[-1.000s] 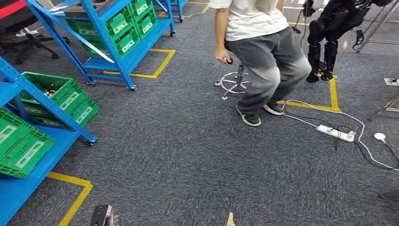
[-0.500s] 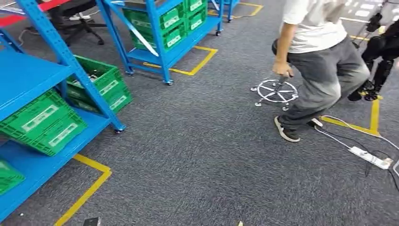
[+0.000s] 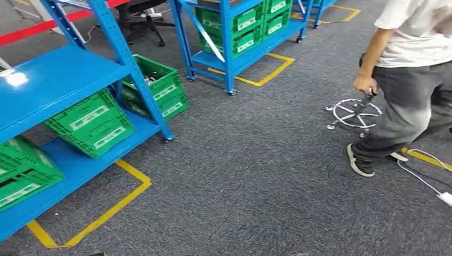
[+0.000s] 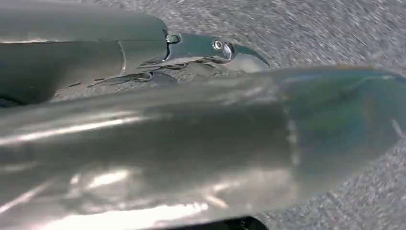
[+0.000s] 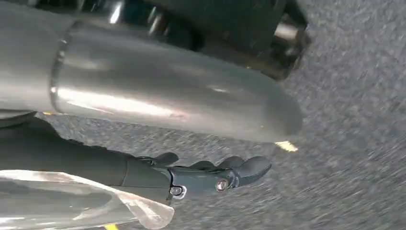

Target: Take the parts from the cabinet and place them on the table.

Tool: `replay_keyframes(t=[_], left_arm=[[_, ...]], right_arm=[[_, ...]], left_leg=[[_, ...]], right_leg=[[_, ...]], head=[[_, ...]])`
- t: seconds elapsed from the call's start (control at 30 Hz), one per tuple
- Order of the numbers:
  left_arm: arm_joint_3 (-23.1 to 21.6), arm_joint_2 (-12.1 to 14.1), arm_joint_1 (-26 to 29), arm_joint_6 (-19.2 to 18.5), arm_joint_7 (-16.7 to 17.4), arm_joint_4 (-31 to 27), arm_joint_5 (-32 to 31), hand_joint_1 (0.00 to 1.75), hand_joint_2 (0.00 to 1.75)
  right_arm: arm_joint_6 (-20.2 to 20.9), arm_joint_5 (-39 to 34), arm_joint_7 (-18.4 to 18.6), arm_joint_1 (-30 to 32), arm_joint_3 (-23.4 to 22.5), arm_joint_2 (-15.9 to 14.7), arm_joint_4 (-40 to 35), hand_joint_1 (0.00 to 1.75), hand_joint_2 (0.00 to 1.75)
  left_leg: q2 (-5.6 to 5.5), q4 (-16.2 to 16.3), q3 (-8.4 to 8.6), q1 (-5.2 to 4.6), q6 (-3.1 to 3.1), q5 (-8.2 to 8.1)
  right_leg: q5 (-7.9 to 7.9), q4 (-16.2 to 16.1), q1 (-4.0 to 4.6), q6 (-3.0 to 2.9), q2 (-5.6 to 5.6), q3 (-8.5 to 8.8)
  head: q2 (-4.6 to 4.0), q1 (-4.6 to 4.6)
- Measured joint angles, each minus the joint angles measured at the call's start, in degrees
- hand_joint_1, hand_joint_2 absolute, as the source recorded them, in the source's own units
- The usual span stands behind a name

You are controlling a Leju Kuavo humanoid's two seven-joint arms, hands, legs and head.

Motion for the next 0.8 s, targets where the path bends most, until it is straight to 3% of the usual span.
replay_keyframes(t=[0.03, 0.07, 0.1, 0.17, 0.2, 0.23, 0.27, 0.3, 0.37, 0.4, 0.43, 0.47, 0.5, 0.53, 0.57, 0.6, 0.7, 0.73, 0.77, 0.8], left_arm=[[0.1, 0.0, 0.0, 0.2, 0.0, 0.0, 0.0, 0.00, 0.00], [0.2, -0.1, -0.2, 0.3, 0.0, 0.0, -0.1, 0.00, 0.00], [0.2, -0.2, -0.4, 0.6, -0.1, 0.0, -0.3, 0.00, 0.00], [0.2, -0.3, -0.1, 1.0, -0.1, -0.1, -0.5, 0.00, 0.00], [0.2, -0.3, 0.2, 1.2, 0.0, -0.1, -0.6, 0.00, 0.00], [0.2, -0.3, 0.3, 1.3, 0.5, -0.1, -0.9, 0.00, 0.00], [0.2, -0.2, 0.3, 1.4, 0.9, -0.2, -1.2, 0.00, 0.00], [0.2, -0.1, 0.2, 1.4, 1.3, -0.3, -1.5, 0.00, 0.00], [0.2, -0.2, 0.1, 1.4, 1.6, -0.3, -1.9, 0.00, 0.00], [0.2, -0.3, 0.2, 1.3, 1.6, -0.3, -2.2, 0.00, 0.00], [0.2, -0.4, 0.2, 1.1, 1.5, -0.3, -2.6, 0.00, 0.00], [0.2, -0.5, 0.2, 1.0, 1.3, -0.3, -2.8, 0.00, 0.00], [0.2, -0.6, 0.2, 0.8, 1.1, -0.3, -3.0, 0.00, 0.00], [0.2, -0.7, 0.1, 0.7, 1.1, -0.3, -3.1, 0.00, 0.00], [0.2, -0.6, 0.0, 0.6, 1.1, -0.3, -3.3, 0.00, 0.00], [0.2, -0.5, -0.2, 0.5, 1.1, -0.3, -3.7, 0.00, 0.00], [0.1, -0.3, -0.1, 0.3, 1.1, -0.3, -4.4, 0.00, 0.00], [0.1, 0.1, -0.1, 0.2, 0.9, -0.3, -4.5, 0.00, 0.00], [0.0, 0.0, -0.2, -0.1, 0.8, -0.3, -4.6, 0.00, 0.00], [-0.1, 0.0, -0.5, -0.5, 0.8, -0.3, -4.9, 0.00, 0.00]], right_arm=[[0.2, 0.2, 0.3, -0.1, 0.1, 0.2, 0.0, 0.00, 0.00], [0.5, 0.4, 0.5, -0.1, 0.3, 0.4, 0.1, 0.00, 0.00], [0.9, 0.5, 0.7, -0.2, 0.3, 0.4, 0.2, 0.00, 0.00], [1.6, 0.7, 1.2, -0.3, 0.4, 0.4, 0.2, 0.00, 0.00], [1.6, 0.7, 1.3, -0.5, 0.5, 0.4, 0.2, 0.00, 0.00], [1.5, 0.8, 1.1, -0.5, 0.6, 0.5, 0.2, 0.00, 0.00], [1.2, 1.0, 0.7, -0.5, 0.8, 0.5, 0.2, 0.00, 0.00], [0.8, 1.6, 0.4, -0.4, 1.0, 0.6, 0.3, 0.00, 0.00], [0.4, 1.9, 0.1, -0.2, 1.3, 0.7, 0.4, 0.00, 0.00], [0.2, 1.9, 0.0, -0.1, 1.3, 0.7, 0.4, 0.00, 0.00], [0.0, 1.9, -0.1, 0.0, 1.3, 0.7, 0.4, 0.00, 0.00], [-0.1, 1.9, -0.1, 0.0, 1.3, 0.7, 0.4, 0.00, 0.00], [-0.3, 1.7, -0.1, 0.0, 1.3, 0.7, 0.4, 0.00, 0.00], [-0.4, 1.5, -0.1, 0.1, 1.3, 0.7, 0.4, 0.00, 0.00], [-0.5, 1.3, 0.0, 0.3, 1.3, 0.7, 0.4, 0.00, 0.00], [-0.6, 1.3, 0.0, 0.4, 1.3, 0.7, 0.4, 0.00, 0.00], [-1.0, 1.2, 0.4, 0.5, 1.1, 0.7, 0.4, 0.00, 0.00], [-1.1, 1.1, 0.7, 0.5, 1.1, 0.7, 0.4, 0.00, 0.00], [-1.4, 0.8, 1.1, 0.7, 1.0, 0.6, 0.4, 0.00, 0.00], [-1.6, 0.5, 1.5, 0.8, 0.9, 0.7, 0.4, 0.00, 0.00]], left_leg=[[2.13, -4.7, 2.43, -0.22, 0.40, 2.03], [5.64, -6.7, 3.47, -1.07, 0.69, 1.03], [5.43, -7.3, 3.52, -1.20, 1.17, 0.98], [4.14, -7.2, 3.23, -1.25, 1.57, 0.77], [3.23, -7.4, 3.33, -1.23, 1.92, 0.88], [2.48, -8.0, 3.82, -0.65, 2.35, 1.21], [1.99, -8.0, 3.87, -0.59, 2.60, 1.24], [1.18, -8.0, 3.78, -0.52, 2.92, 1.27], [-0.49, -8.0, 3.78, -0.55, 3.15, 1.14], [-1.34, -8.0, 3.84, -0.57, 3.18, 1.11], [-2.25, -8.0, 3.96, -0.56, 3.20, 1.08], [-3.18, -8.0, 4.10, -0.53, 3.16, 1.02], [-4.08, -7.9, 4.31, -0.50, 3.01, 0.91], [-4.87, -7.9, 4.51, -0.44, 2.79, 0.77], [-5.49, -7.8, 4.45, -0.49, 2.47, 0.57], [-6.23, -7.3, 4.17, -0.73, 2.14, 0.37], [-7.84, -7.8, 3.78, -0.09, 0.99, 0.86], [-6.97, -7.5, 3.73, -0.12, 0.78, 0.53], [-3.67, -6.3, 3.36, -0.48, 0.35, -0.20], [-1.94, -3.0, 1.76, -0.38, 0.04, -2.09]], right_leg=[[-0.25, 0.0, 0.04, 0.23, -0.54, 0.34], [-0.58, 0.0, 0.38, 0.67, -1.08, 0.13], [-0.94, 0.1, 0.60, 1.14, -1.62, 0.34], [-1.15, -0.4, 0.63, 1.54, -3.08, 0.82], [-1.24, -0.5, 0.66, 1.75, -3.95, 1.86], [-1.84, -0.1, 0.30, 2.27, -2.28, 1.34], [-3.11, 1.6, 0.24, 2.35, 0.93, 0.78], [-5.29, 5.5, 0.21, 2.39, 2.67, -1.08], [-8.91, 14.9, 0.23, 2.46, 3.93, -6.13], [-9.09, 17.4, 0.24, 2.46, 4.12, -7.85], [-7.75, 17.1, 0.24, 2.40, 4.20, -8.36], [-5.16, 14.4, 0.22, 2.27, 4.29, -7.64], [-2.20, 10.1, 0.20, 2.16, 4.60, -6.05], [0.72, 5.0, 0.10, 1.99, 5.91, -4.05], [1.41, 2.0, -0.09, 1.82, 9.28, -2.99], [0.86, 0.2, -0.46, 1.65, 9.58, -2.09], [0.96, 0.6, 0.19, 0.83, 8.03, -1.74], [1.14, 0.1, -0.15, 0.45, 7.26, -1.42], [1.10, 0.0, -0.12, 0.24, 6.60, -1.16], [0.88, 0.0, -0.02, -0.21, 5.57, -0.93]], head=[[0.00, -0.02], [0.00, 0.00], [0.00, -0.11], [0.00, -0.02], [0.00, -0.02], [0.00, 0.00], [0.00, 0.28], [0.00, 0.41], [0.00, 0.46], [0.00, 0.44], [0.00, 0.39], [0.00, 0.46], [0.00, 0.41], [0.00, 0.44], [0.00, 0.48], [0.00, 0.39], [0.00, 0.39], [0.00, 0.39], [0.00, 0.04], [0.00, -0.37]])
